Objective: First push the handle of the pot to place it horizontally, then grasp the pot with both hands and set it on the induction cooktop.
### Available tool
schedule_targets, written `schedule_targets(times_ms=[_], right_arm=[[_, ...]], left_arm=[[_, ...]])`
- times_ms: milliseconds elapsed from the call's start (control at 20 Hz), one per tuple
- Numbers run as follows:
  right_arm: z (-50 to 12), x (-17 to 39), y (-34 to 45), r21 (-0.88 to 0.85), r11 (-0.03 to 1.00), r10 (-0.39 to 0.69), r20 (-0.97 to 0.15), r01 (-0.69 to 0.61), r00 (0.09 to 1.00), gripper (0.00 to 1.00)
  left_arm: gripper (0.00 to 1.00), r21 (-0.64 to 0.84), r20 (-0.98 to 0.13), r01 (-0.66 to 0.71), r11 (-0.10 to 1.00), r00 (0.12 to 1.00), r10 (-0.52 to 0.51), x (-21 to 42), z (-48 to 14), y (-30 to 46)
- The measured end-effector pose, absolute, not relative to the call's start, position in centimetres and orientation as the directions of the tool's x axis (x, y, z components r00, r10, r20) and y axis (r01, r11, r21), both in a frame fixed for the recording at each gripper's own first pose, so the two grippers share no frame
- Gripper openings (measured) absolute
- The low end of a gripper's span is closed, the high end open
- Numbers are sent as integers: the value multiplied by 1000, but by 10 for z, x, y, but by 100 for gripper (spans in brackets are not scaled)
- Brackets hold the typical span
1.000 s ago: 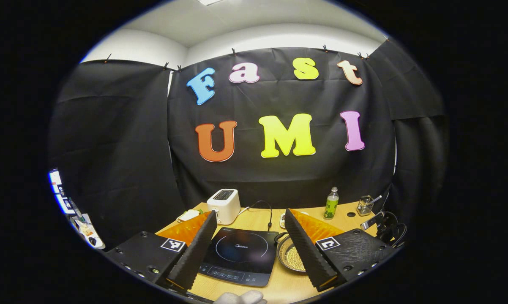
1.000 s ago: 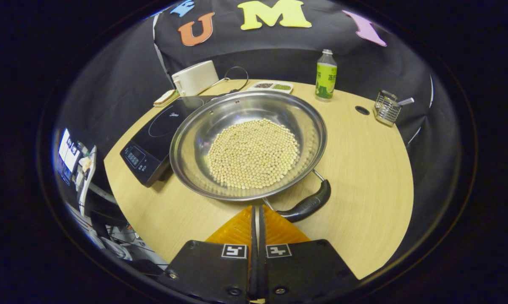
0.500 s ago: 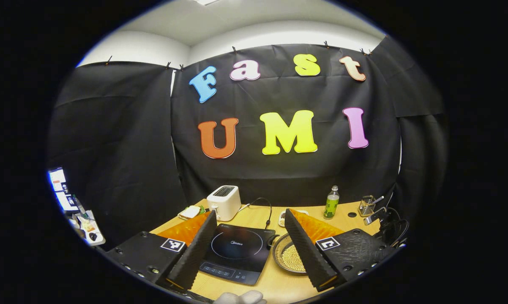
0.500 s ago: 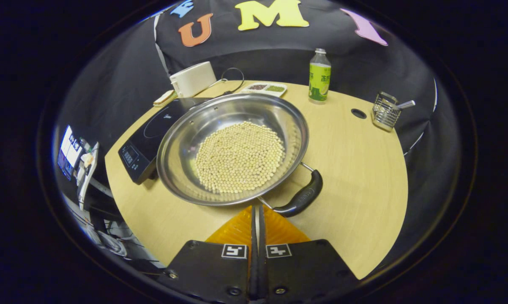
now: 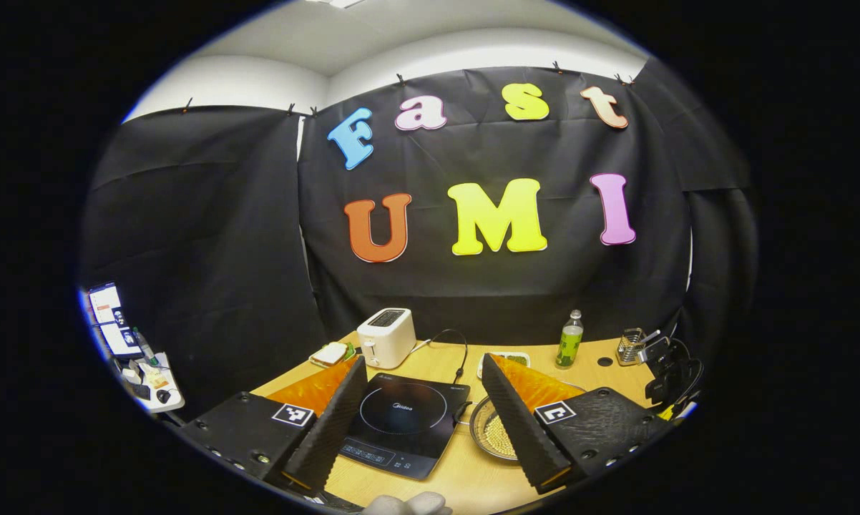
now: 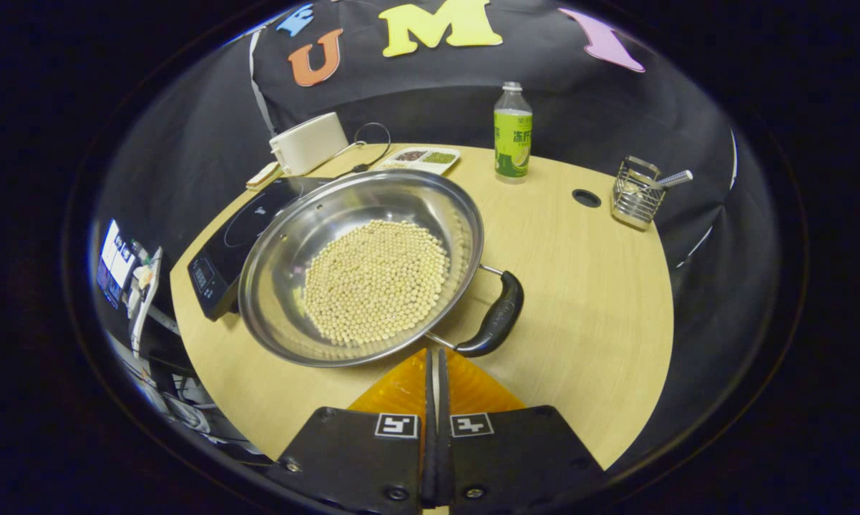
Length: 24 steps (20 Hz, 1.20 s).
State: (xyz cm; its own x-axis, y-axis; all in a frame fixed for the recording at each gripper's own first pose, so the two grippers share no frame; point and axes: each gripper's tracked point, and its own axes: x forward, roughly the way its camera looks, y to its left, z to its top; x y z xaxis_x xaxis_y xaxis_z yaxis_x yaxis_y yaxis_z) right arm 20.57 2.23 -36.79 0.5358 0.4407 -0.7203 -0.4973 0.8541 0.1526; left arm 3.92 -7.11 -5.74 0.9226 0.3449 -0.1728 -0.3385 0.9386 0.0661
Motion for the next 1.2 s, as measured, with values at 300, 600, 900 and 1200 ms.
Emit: schedule_targets(times_ms=[300,600,900,1200], right_arm=[[-368,221,15,133,860,425,-720,-493,548,4],[-359,214,5,92,891,371,-710,-444,598,4],[-335,183,-7,55,934,296,-673,-353,678,4],[-297,139,-2,19,961,231,-601,-275,765,19]], left_arm=[[96,71,-187,-360,930,911,367,36,-62,-69],[96,66,-190,-338,939,920,344,34,-68,-62],[96,44,-174,-244,969,953,248,36,-69,-52],[97,36,-170,-115,993,978,119,34,-78,-41]])
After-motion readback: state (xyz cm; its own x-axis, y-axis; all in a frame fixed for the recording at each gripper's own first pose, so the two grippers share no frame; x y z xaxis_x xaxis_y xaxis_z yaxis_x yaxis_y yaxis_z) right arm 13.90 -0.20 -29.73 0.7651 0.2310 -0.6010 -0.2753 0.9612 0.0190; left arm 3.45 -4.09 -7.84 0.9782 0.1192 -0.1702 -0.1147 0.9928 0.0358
